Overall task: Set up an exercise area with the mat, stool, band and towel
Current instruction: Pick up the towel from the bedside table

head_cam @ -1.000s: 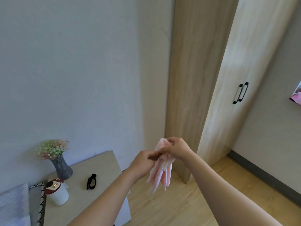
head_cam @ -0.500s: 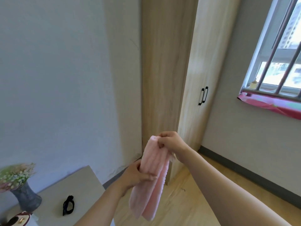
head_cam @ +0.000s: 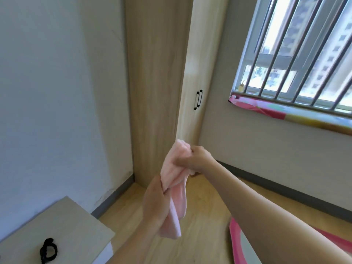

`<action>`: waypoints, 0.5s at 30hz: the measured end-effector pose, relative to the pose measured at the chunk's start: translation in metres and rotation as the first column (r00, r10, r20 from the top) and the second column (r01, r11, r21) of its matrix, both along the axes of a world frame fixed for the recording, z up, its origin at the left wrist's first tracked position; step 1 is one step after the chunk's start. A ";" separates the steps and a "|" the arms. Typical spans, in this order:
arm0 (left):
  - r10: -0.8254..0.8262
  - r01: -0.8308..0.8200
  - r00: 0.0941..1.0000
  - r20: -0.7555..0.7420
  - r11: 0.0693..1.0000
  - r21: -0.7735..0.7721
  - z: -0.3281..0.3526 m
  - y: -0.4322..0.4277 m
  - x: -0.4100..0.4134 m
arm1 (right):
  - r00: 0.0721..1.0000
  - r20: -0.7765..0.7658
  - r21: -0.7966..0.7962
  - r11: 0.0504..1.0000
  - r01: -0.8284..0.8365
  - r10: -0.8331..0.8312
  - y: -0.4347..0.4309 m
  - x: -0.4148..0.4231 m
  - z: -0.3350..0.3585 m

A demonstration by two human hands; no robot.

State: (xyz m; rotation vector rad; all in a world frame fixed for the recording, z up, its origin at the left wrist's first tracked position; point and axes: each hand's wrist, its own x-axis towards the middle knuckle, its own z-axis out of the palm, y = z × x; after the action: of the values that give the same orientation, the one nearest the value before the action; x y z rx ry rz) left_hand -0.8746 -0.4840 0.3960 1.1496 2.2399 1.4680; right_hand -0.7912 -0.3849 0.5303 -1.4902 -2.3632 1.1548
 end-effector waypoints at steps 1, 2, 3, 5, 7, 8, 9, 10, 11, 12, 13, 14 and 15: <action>-0.013 0.013 1.000 0.007 1.000 0.015 -0.004 0.001 0.002 | 1.000 0.028 0.070 0.997 0.011 -0.013 -0.002 0.004 -0.002; -0.071 0.071 0.997 0.035 0.997 0.011 -0.009 0.003 0.006 | 0.999 0.012 0.156 0.987 0.046 -0.049 -0.002 0.011 -0.004; -0.163 0.163 0.982 0.093 0.987 0.011 -0.014 0.007 0.013 | 0.996 0.004 0.226 0.971 0.083 -0.086 -0.002 0.024 -0.007; -0.345 0.347 0.901 0.261 0.937 0.041 -0.022 0.012 0.018 | 0.995 0.005 0.280 0.955 0.098 -0.103 -0.003 0.043 -0.009; -0.446 0.454 0.777 0.444 0.886 0.095 -0.024 0.020 0.024 | 0.992 0.008 0.265 0.957 0.120 -0.127 -0.003 0.065 -0.006; -0.465 0.478 0.730 0.501 0.871 0.112 -0.023 0.021 0.024 | 0.990 0.003 0.250 0.959 0.136 -0.141 -0.003 0.071 -0.003; -0.490 0.504 0.689 0.534 0.853 0.133 -0.023 0.024 0.031 | 0.985 -0.004 0.245 0.955 0.166 -0.170 -0.004 0.084 -0.001; -0.506 0.522 0.664 0.550 0.841 0.143 -0.021 0.026 0.035 | 0.981 -0.013 0.240 0.952 0.191 -0.193 -0.003 0.094 0.000; -0.527 0.543 0.654 0.543 0.827 0.149 -0.019 0.029 0.041 | 0.977 -0.032 0.234 0.948 0.213 -0.212 -0.002 0.104 0.001; -0.541 0.564 0.656 0.526 0.815 0.135 -0.016 0.033 0.047 | 0.973 -0.061 0.221 0.947 0.232 -0.224 -0.001 0.113 0.003; -0.568 0.592 0.655 0.498 0.796 0.128 -0.013 0.036 0.055 | 0.967 -0.099 0.200 0.947 0.250 -0.234 0.000 0.123 0.005; -0.593 0.619 0.654 0.469 0.776 0.118 -0.009 0.039 0.063 | 0.961 -0.135 0.170 0.949 0.265 -0.243 0.001 0.131 0.007; -0.614 0.642 0.650 0.447 0.759 0.110 -0.006 0.043 0.071 | 0.951 -0.176 0.135 0.951 0.278 -0.253 0.002 0.139 0.009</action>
State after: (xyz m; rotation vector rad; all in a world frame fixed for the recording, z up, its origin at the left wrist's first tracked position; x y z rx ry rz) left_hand -0.8035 -0.4413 0.3905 1.2241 1.3388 1.1898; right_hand -0.6526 -0.3827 0.5397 -1.5438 -2.0227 0.9562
